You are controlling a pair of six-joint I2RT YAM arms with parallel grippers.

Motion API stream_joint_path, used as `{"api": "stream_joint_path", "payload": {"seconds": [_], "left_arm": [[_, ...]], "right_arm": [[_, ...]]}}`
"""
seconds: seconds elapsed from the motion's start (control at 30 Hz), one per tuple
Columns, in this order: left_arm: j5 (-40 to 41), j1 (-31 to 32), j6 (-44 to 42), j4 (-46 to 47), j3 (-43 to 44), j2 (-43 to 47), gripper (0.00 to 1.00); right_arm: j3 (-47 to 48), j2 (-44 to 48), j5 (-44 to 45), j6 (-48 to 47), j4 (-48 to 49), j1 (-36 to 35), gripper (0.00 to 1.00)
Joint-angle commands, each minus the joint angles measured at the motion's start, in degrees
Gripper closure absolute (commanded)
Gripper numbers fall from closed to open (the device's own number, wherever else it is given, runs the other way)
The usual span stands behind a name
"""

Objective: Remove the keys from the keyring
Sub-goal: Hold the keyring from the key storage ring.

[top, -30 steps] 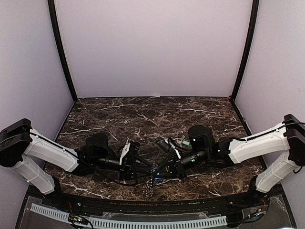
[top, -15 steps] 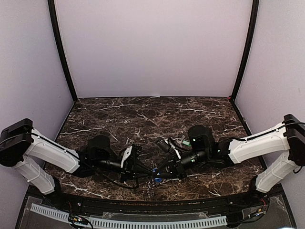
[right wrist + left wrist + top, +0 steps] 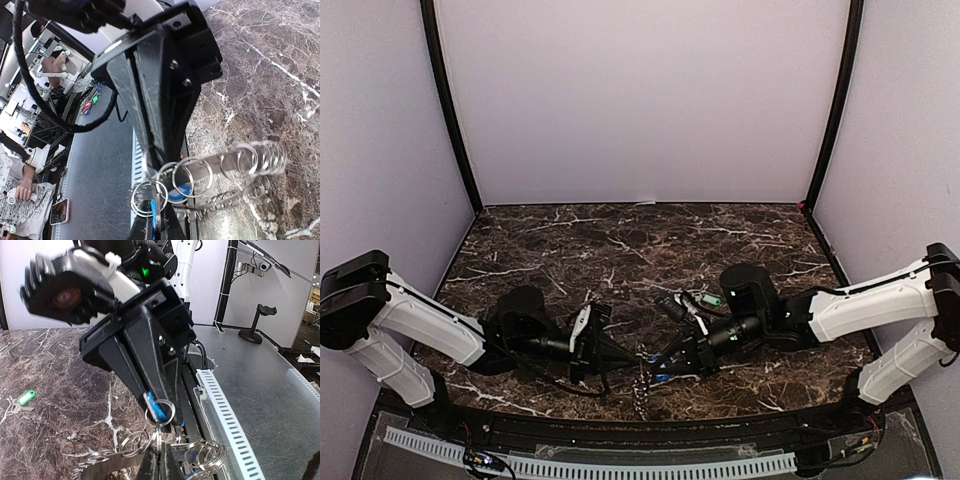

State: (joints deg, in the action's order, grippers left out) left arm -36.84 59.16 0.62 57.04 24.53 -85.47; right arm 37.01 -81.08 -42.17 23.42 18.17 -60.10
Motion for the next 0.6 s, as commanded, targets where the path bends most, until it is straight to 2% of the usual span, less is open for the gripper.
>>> {"api": "stream_joint_path", "payload": {"seconds": [0.0, 0.57], "left_arm": [[-1.0, 0.3, 1.4, 5.8, -1.1, 2.3, 1.00], [-0.9, 0.3, 3.6, 9.4, -1.1, 3.4, 1.00]], "right_arm": [[-1.3, 1.0, -0.9, -1.3, -0.7, 0.8, 1.00], [-0.8, -6.3, -6.4, 2.8, 8.6, -0.2, 1.00]]}}
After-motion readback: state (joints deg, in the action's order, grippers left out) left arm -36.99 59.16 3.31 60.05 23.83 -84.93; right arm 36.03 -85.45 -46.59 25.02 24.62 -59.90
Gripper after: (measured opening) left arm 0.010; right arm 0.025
